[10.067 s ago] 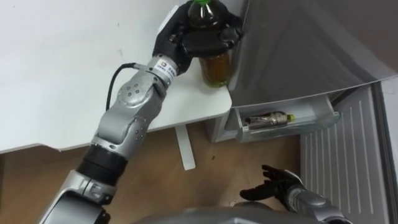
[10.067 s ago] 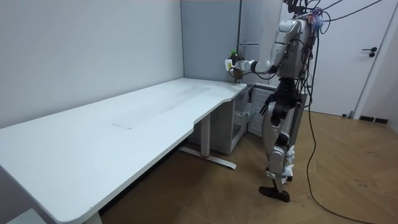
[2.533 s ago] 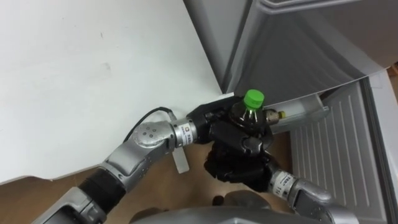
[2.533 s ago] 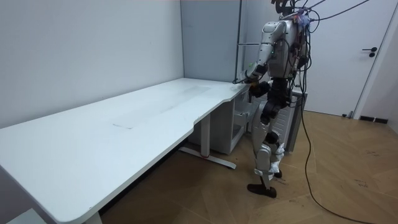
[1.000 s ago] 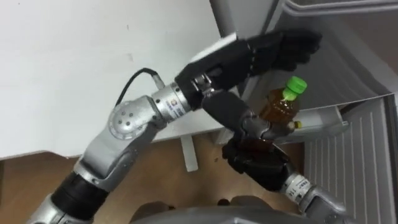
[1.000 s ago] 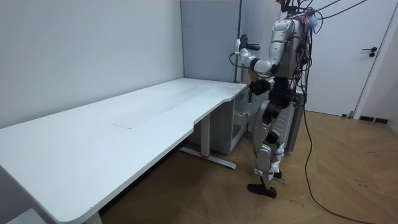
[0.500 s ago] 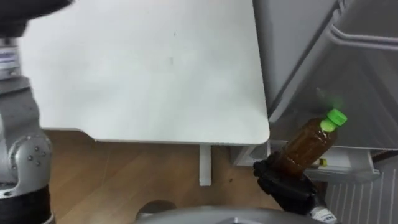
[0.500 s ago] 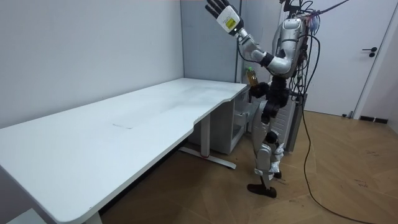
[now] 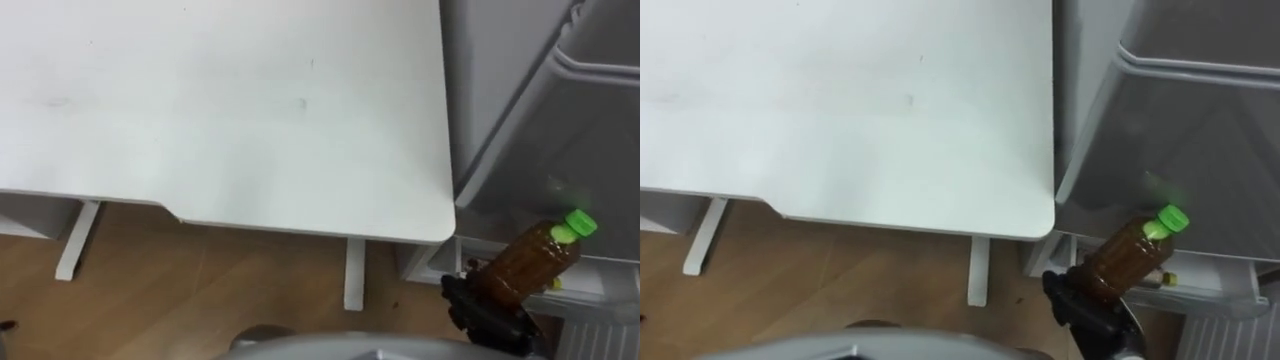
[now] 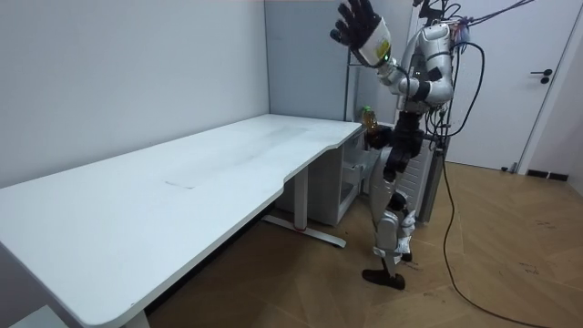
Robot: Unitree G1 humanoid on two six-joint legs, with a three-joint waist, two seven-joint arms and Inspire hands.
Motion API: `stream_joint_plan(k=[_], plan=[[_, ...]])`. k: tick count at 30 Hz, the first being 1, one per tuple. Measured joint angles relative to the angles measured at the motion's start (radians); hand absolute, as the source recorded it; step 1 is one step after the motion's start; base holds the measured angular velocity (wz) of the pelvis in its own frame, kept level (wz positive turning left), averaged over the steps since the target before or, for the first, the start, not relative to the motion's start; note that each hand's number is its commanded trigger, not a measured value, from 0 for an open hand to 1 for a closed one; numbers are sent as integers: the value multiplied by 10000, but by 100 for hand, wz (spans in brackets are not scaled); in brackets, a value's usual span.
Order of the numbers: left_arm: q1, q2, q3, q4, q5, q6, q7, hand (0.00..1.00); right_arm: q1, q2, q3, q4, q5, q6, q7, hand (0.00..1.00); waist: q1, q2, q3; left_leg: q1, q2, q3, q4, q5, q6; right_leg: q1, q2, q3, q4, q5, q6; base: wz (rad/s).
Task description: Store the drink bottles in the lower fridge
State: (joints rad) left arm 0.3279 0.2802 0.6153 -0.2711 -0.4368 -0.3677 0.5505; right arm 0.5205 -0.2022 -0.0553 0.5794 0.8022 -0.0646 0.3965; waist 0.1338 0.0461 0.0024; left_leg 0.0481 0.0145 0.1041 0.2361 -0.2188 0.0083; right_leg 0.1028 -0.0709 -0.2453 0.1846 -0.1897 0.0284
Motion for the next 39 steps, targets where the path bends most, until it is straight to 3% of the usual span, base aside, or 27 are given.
stream_joint_plan(k=[3,6,12,15,20,27,30,32,39], plan=[[546,-95,-1,932,-94,2,591,0,91,89,-116,48,388,15,-593,100,52,0,-7,84,-57,-63,-143,49,5,28,-32,-35,3,-50,17,7],[1300,-346,-328,1640,-886,2,971,0,144,90,-158,55,1431,16,-1256,100,58,-4,-7,114,-121,-113,-232,92,28,34,-85,-129,0,-67,42,6],[1644,-420,-1792,4227,-2247,150,1663,0,13,81,-507,62,2624,28,-2654,100,79,-56,-19,147,-150,-171,-357,95,34,56,-107,-209,17,-96,82,2],[1773,-473,-3001,5603,-3218,361,1561,0,-278,76,-499,122,3299,159,-3116,100,-31,-62,-16,146,-161,-196,-378,93,33,57,-111,-202,37,-126,87,1],[1775,-746,-4051,8072,-3474,1163,365,0,-643,64,-549,351,3385,295,-3644,100,-255,-93,-13,158,-188,-248,-406,91,33,97,-132,-260,8,-150,107,3],[1784,-875,-4451,9725,-3465,1940,-1115,0,-1196,29,-554,854,3846,434,-3854,100,-564,-38,13,163,-205,-248,-372,71,56,167,-157,-260,27,-168,131,0],[1673,-898,-4990,10472,-3446,2235,-1701,0,-1302,-10,-526,911,3920,458,-3936,100,-653,1,-3,109,-219,-239,-346,65,65,109,-168,-187,50,-174,137,0],[1590,-902,-5232,11162,-3443,2625,-2298,0,-1692,-14,-491,1383,4061,620,-3919,100,-885,-6,-4,97,-220,-245,-320,65,65,91,-173,-219,119,-207,139,0],[1253,-839,-5239,12799,-3263,3668,-3817,0,-2321,-99,-517,2076,4685,1119,-3979,100,-1075,-12,0,-135,-217,-176,-185,63,72,-305,-230,-97,454,-303,102,-3]])
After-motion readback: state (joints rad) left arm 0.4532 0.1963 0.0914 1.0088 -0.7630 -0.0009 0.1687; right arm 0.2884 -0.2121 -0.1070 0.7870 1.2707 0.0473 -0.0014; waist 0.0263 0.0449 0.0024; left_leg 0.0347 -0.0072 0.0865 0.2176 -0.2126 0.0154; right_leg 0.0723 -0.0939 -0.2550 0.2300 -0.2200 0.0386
